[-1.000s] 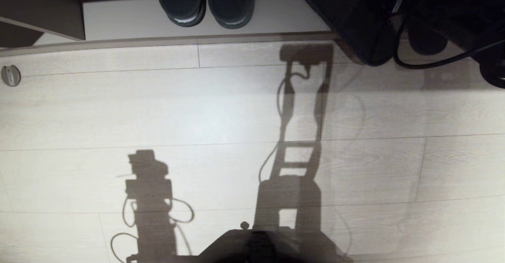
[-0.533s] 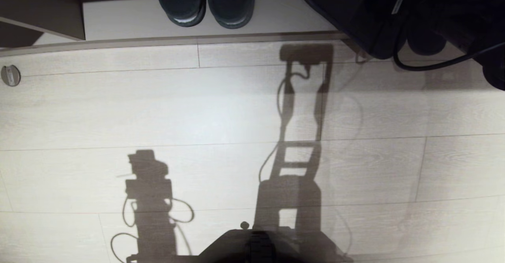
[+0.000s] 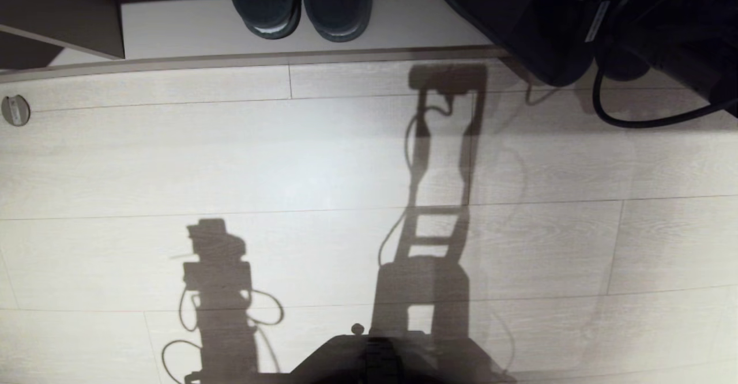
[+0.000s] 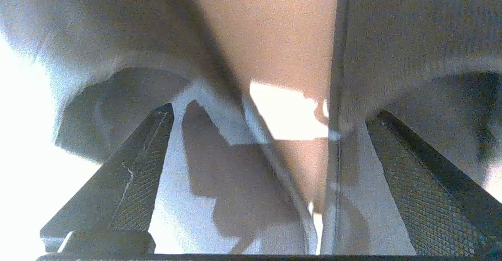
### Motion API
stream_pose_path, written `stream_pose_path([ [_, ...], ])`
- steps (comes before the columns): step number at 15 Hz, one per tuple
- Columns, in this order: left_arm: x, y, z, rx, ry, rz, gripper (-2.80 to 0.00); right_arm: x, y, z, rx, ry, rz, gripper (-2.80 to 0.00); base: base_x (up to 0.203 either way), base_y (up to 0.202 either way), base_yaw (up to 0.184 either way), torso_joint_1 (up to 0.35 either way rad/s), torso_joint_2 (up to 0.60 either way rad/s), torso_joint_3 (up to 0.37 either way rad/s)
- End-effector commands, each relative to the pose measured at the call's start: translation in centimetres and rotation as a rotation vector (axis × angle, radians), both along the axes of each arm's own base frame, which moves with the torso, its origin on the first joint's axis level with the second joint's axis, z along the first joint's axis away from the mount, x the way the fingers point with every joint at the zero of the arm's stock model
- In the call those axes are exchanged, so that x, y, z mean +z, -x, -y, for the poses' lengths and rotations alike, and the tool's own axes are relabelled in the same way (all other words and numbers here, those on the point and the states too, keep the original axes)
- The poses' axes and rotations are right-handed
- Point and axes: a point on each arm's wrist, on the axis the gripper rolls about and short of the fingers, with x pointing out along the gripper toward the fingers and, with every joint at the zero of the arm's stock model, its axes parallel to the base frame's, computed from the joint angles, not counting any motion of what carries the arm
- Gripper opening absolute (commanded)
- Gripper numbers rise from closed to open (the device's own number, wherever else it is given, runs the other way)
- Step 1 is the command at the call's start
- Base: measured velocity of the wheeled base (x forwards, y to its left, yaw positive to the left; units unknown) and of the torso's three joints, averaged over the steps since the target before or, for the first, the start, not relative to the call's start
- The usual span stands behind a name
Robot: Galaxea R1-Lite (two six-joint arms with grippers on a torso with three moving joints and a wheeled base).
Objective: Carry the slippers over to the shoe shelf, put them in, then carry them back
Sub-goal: Place the slippers into the shoe cabinet
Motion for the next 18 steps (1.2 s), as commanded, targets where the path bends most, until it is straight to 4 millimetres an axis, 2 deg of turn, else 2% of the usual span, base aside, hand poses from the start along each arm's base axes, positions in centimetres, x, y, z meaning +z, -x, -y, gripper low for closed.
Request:
stream_pose_path([
  [1, 0.0, 0.0, 0.0, 0.000, 0.001, 0.000, -2.80, 0.3, 2.0, 0.4, 0.000, 0.005, 0.010, 0.00, 0.000, 0.000, 0.000, 0.000, 0.00, 0.000],
  [5, 0.0, 0.0, 0.0, 0.001, 0.001, 0.000, -2.80, -1.4, 4.3, 0.6, 0.082, 0.041, -0.040, 0.00, 0.000, 0.000, 0.000, 0.000, 0.00, 0.000],
  [7, 0.0, 0.0, 0.0, 0.000, 0.001, 0.002, -2.80, -1.4, 4.7, -0.1, 0.128, 0.023, -0.039, 0.00, 0.000, 0.000, 0.000, 0.000, 0.00, 0.000],
  [8, 0.0, 0.0, 0.0, 0.000, 0.001, 0.001, -2.80, -1.3, 5.2, -0.8, 0.173, -0.016, -0.043, -2.80, 0.000, 0.000, 0.000, 0.000, 0.00, 0.000],
  [11, 0.0, 0.0, 0.0, 0.000, 0.001, 0.000, -2.80, -1.0, 6.1, -1.5, 0.208, -0.030, -0.041, -2.80, 0.000, 0.000, 0.000, 0.000, 0.00, 0.000],
  [13, 0.0, 0.0, 0.0, 0.001, -0.001, 0.000, -2.80, -1.4, 6.1, -3.3, 0.260, -0.029, -0.062, -2.80, 0.000, 0.000, 0.000, 0.000, 0.00, 0.000],
  [16, 0.0, 0.0, 0.0, 0.001, -0.001, 0.000, -2.80, -2.4, 5.2, -6.3, 0.311, -0.026, -0.104, -2.80, 0.000, 0.000, 0.000, 0.000, 0.00, 0.000],
  [18, 0.0, 0.0, 0.0, 0.001, -0.002, 0.001, -2.80, -3.1, 3.6, -8.0, 0.311, -0.022, -0.126, -2.80, 0.000, 0.000, 0.000, 0.000, 0.00, 0.000],
])
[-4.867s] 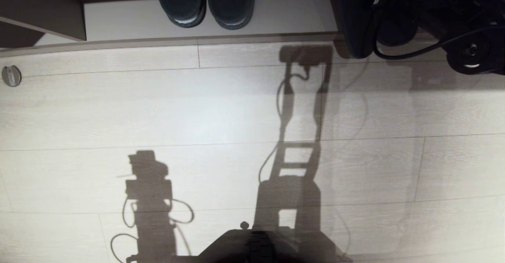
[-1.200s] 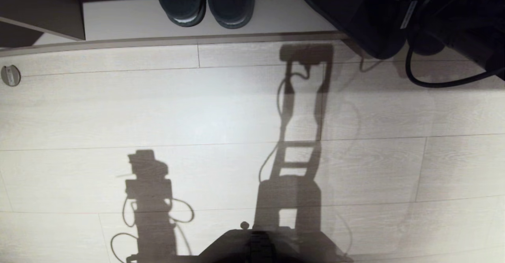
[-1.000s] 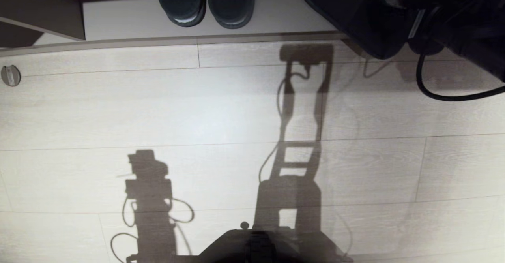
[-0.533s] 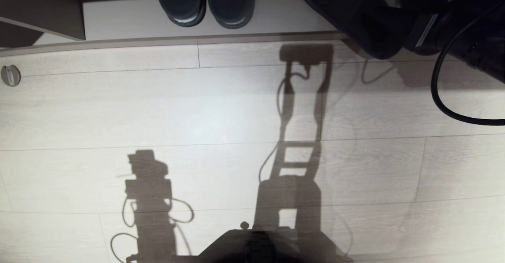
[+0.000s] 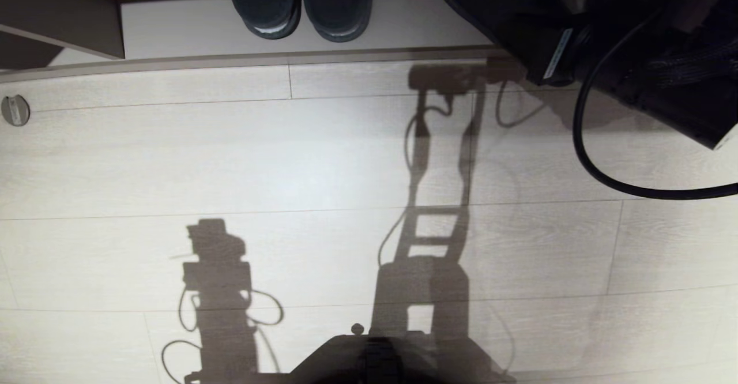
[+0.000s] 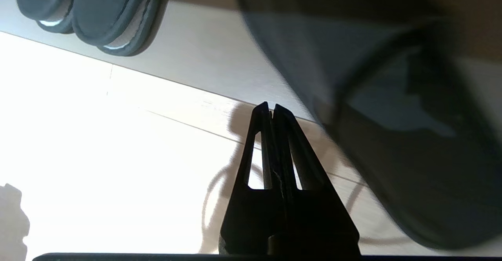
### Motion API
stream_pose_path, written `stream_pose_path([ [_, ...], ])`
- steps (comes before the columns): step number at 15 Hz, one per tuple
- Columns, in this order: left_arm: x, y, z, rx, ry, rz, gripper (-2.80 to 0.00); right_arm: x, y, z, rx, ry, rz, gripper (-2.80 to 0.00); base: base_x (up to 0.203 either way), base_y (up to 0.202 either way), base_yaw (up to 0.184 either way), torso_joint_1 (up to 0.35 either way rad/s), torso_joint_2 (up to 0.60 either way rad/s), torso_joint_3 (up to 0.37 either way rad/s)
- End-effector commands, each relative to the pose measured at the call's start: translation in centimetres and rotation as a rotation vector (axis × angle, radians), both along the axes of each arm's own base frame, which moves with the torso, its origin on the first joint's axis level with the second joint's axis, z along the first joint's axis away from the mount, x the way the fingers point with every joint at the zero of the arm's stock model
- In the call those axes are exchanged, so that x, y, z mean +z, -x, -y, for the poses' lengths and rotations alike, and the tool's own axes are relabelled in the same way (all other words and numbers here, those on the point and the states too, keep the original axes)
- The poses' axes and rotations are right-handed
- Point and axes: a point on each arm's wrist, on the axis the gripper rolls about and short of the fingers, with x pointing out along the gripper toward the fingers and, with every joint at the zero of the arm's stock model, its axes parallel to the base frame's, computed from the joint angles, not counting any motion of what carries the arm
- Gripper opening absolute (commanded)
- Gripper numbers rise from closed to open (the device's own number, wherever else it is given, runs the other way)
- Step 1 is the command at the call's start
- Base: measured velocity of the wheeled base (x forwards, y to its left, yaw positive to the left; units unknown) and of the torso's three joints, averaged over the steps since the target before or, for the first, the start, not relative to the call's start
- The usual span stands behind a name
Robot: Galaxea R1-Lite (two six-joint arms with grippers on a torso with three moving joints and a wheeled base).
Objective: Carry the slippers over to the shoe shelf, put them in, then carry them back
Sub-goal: Place the slippers into the shoe cabinet
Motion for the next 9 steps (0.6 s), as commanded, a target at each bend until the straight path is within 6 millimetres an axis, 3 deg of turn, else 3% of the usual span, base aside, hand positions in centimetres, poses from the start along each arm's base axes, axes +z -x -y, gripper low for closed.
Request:
stream_pose_path([
  [1, 0.0, 0.0, 0.0, 0.001, 0.000, 0.000, -2.80, -1.2, -2.1, -1.7, -0.001, 0.017, -0.031, -2.80, 0.000, 0.000, 0.000, 0.000, 0.00, 0.000],
  [6, 0.0, 0.0, 0.0, 0.001, -0.002, 0.000, -2.80, 0.1, -6.1, -4.5, -0.119, -0.005, 0.036, -2.80, 0.000, 0.000, 0.000, 0.000, 0.00, 0.000],
  [9, 0.0, 0.0, 0.0, -0.001, 0.001, 0.002, -2.80, 0.6, -7.5, -4.9, -0.152, -0.014, 0.062, -2.80, 0.000, 0.000, 0.000, 0.000, 0.00, 0.000],
])
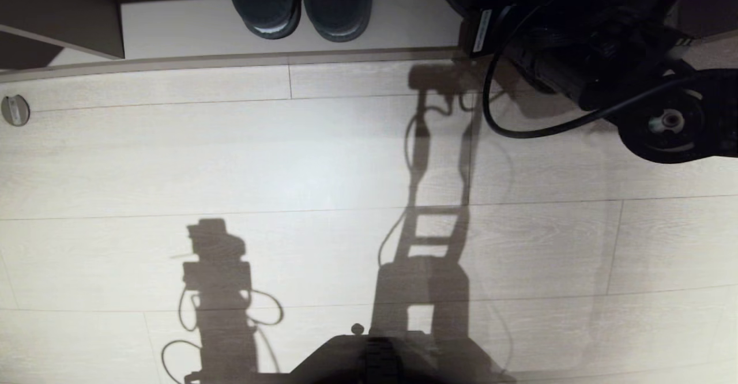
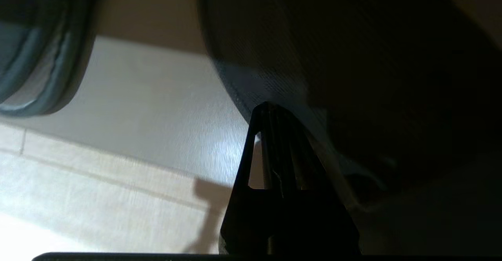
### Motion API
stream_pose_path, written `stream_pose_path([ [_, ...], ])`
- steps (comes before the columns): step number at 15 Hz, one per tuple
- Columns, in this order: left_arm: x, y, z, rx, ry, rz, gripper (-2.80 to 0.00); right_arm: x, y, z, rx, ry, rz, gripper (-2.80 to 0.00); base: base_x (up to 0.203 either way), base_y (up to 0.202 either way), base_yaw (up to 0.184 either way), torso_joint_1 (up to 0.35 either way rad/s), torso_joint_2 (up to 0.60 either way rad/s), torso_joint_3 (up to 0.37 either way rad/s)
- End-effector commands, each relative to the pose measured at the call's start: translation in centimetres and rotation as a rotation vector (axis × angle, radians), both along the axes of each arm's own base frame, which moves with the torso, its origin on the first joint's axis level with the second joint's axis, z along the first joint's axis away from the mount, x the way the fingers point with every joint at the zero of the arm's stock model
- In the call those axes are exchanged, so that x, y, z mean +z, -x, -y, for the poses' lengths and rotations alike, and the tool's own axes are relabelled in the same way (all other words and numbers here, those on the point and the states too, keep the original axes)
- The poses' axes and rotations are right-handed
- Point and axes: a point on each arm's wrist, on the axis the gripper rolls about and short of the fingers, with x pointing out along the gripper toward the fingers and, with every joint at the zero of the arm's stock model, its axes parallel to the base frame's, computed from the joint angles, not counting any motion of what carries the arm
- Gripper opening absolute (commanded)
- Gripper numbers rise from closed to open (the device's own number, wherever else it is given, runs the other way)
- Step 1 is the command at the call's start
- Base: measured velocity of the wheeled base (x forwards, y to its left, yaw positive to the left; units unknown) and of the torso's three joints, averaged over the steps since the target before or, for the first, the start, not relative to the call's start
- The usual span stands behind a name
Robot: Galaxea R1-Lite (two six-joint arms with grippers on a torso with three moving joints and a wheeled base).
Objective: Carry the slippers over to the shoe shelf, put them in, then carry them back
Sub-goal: Place the slippers into the shoe cabinet
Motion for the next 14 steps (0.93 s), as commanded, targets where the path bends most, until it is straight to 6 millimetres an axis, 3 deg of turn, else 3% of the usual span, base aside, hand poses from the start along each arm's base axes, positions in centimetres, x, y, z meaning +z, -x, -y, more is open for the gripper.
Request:
stream_pose_path([
  [1, 0.0, 0.0, 0.0, 0.001, 0.001, 0.001, -2.80, -0.6, -1.6, 0.0, -0.025, 0.003, -0.006, -2.80, 0.000, 0.000, 0.000, 0.000, 0.00, 0.000],
  [4, 0.0, 0.0, 0.0, 0.002, -0.002, 0.001, -2.80, 0.1, -2.0, 2.0, -0.079, -0.005, 0.013, -2.80, 0.000, 0.000, 0.000, 0.000, 0.00, 0.000],
  [9, 0.0, 0.0, 0.0, 0.001, -0.002, 0.001, -2.80, 2.1, -2.0, 3.2, -0.107, -0.036, 0.075, -2.80, 0.000, 0.000, 0.000, 0.000, 0.00, 0.000],
  [14, 0.0, 0.0, 0.0, 0.001, -0.002, 0.002, -2.80, 2.7, -2.3, 5.4, -0.194, -0.071, 0.081, -2.80, 0.000, 0.000, 0.000, 0.000, 0.00, 0.000],
])
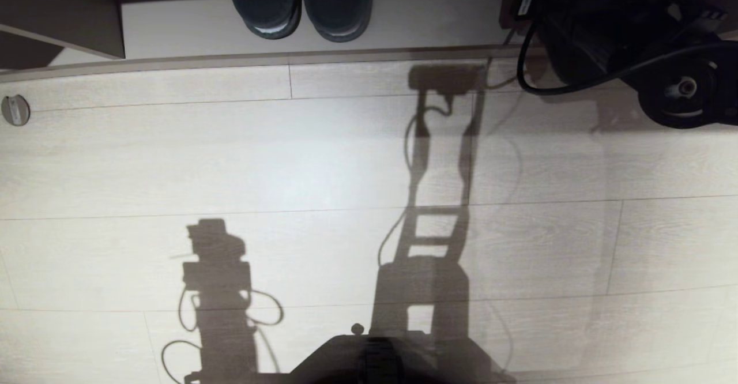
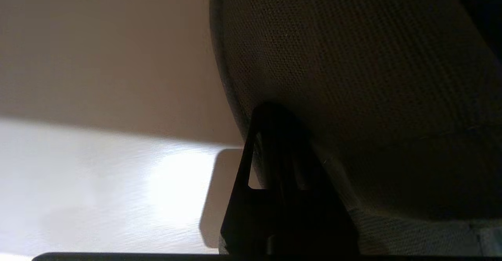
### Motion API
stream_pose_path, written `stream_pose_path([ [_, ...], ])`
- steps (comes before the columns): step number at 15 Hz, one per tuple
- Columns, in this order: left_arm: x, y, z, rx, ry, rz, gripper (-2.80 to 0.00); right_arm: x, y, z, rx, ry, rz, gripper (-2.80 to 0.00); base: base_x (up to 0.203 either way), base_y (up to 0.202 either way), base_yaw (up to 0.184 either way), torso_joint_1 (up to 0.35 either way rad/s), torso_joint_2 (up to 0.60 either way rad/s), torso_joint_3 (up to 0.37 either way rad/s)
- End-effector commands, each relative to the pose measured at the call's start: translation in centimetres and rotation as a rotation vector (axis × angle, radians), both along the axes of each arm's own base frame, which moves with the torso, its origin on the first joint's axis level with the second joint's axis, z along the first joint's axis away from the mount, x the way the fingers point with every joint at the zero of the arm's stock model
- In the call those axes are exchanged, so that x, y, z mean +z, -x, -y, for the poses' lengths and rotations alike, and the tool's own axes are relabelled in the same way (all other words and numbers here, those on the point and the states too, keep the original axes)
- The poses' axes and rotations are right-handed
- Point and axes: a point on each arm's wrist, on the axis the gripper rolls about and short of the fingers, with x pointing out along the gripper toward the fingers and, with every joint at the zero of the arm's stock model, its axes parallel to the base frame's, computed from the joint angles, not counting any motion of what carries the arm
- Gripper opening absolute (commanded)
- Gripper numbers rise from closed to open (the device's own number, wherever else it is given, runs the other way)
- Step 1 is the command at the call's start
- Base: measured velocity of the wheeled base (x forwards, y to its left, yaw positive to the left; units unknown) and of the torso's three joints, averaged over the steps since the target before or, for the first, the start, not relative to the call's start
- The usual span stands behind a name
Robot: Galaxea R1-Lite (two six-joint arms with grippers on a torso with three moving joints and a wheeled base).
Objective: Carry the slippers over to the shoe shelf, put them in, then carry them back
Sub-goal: Place the slippers into the shoe cabinet
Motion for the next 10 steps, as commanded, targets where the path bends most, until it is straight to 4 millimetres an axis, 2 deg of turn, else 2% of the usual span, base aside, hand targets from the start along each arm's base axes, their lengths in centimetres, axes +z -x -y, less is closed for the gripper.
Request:
stream_pose_path([
  [1, 0.0, 0.0, 0.0, 0.000, 0.000, 0.002, -2.80, 0.2, 0.0, 0.6, -0.012, -0.020, 0.008, -2.80, 0.000, 0.000, 0.000, 0.000, 0.00, 0.000],
  [7, 0.0, 0.0, 0.0, -0.003, 0.007, 0.001, -2.80, 0.9, -0.4, 0.7, -0.032, -0.149, 0.029, -2.80, 0.000, 0.000, 0.000, 0.000, 0.00, 0.000],
  [10, 0.0, 0.0, 0.0, -0.003, 0.007, -0.001, -2.80, 1.9, 0.7, 0.8, -0.016, -0.171, 0.052, -2.80, 0.000, 0.000, 0.000, 0.000, 0.00, 0.000],
])
